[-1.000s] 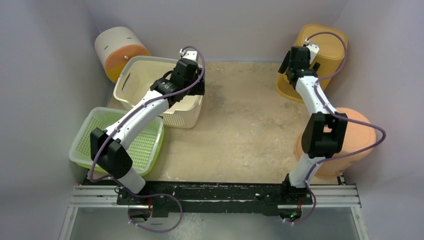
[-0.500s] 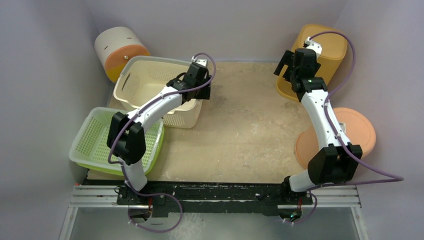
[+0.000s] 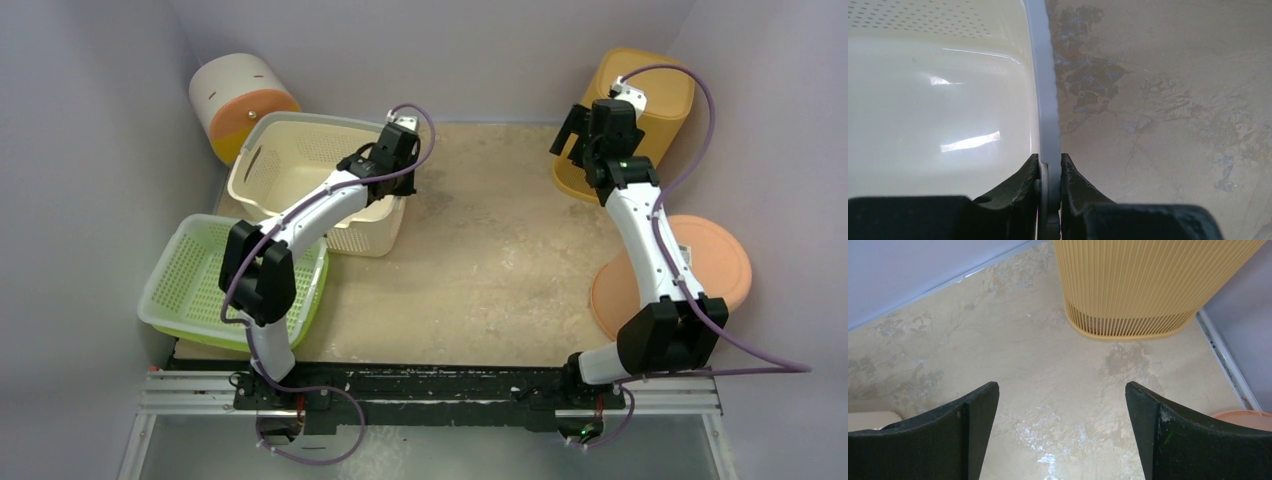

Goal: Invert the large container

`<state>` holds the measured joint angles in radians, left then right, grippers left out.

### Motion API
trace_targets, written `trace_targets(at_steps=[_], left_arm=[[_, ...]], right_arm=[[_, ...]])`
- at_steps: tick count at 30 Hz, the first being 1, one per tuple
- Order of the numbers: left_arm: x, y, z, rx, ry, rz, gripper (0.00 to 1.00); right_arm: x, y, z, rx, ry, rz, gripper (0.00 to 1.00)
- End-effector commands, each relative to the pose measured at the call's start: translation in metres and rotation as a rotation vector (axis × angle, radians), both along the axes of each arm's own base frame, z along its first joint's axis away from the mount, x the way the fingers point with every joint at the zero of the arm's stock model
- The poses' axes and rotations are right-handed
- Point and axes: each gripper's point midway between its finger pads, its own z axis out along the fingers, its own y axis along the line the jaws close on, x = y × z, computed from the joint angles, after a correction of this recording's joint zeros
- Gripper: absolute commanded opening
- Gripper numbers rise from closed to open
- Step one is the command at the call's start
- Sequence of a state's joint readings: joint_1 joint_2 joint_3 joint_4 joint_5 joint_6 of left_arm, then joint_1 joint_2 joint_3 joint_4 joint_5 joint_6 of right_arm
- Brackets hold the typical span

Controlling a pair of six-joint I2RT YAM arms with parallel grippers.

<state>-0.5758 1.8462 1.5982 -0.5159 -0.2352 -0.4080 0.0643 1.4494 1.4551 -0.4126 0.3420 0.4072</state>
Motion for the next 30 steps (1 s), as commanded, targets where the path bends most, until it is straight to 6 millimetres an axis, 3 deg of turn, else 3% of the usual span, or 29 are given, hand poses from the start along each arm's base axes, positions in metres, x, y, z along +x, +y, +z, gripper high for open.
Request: trace_targets(at_steps=[1, 5, 10, 17, 20, 24, 30], left_arm=[[0.002, 0.004, -0.003, 0.047, 0.014, 0.004, 0.00], [0.006, -0.020, 0.041, 0.043, -0.063, -0.045, 0.00], [-0.009, -0.080, 0.117, -0.009, -0.203, -0.130, 0.00], [-0.013, -0.117, 0.217, -0.357, -0.349, -0.144, 0.00], [-0.018, -0.121, 0.259, -0.499, -0.418, -0.142, 0.00], [-0.015, -0.117, 0.296, -0.677, -0.478, -0.122, 0.00], [0.000, -0.082, 0.344, -1.273, -0.495, -0.104, 0.00]], right_arm=[[-0.008, -0.009, 0.024, -0.035, -0.057, -0.022, 0.98], [-0.011, -0.020, 0.031, -0.066, -0.070, -0.067, 0.99], [-0.011, -0.029, 0.042, -0.055, -0.103, -0.098, 0.99], [-0.015, -0.040, 0.051, -0.071, -0.119, -0.145, 0.99], [-0.020, -0.053, 0.060, -0.086, -0.136, -0.199, 0.99], [-0.024, -0.066, 0.073, -0.084, -0.161, -0.241, 0.99], [-0.024, -0.074, 0.089, -0.089, -0.186, -0.264, 0.99]])
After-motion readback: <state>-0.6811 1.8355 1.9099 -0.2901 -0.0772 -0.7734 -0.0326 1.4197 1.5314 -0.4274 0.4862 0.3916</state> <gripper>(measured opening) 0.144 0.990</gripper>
